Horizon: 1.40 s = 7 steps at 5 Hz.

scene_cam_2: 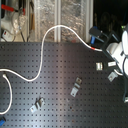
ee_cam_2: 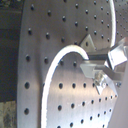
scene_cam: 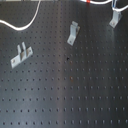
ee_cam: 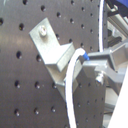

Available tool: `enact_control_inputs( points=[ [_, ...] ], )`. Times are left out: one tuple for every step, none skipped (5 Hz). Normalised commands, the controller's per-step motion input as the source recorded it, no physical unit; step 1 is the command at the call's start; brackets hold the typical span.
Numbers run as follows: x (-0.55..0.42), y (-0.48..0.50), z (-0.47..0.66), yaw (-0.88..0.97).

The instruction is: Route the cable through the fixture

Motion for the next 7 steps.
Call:
enact_control_inputs(
  points=[
    [-0.121, -0.152, 0.00, 0.04],
    [0.051, -0.253, 0.03, 0.00],
    [0.095, -0.227, 0.10, 0.00],
    [0.075, -0.181, 0.13, 0.00],
    [0.001, -0.002, 0.21, 0.00],
    [-0.001, 0.000, 0.41, 0.00],
    [0.000, 0.001, 0.10, 0.00]
  ],
)
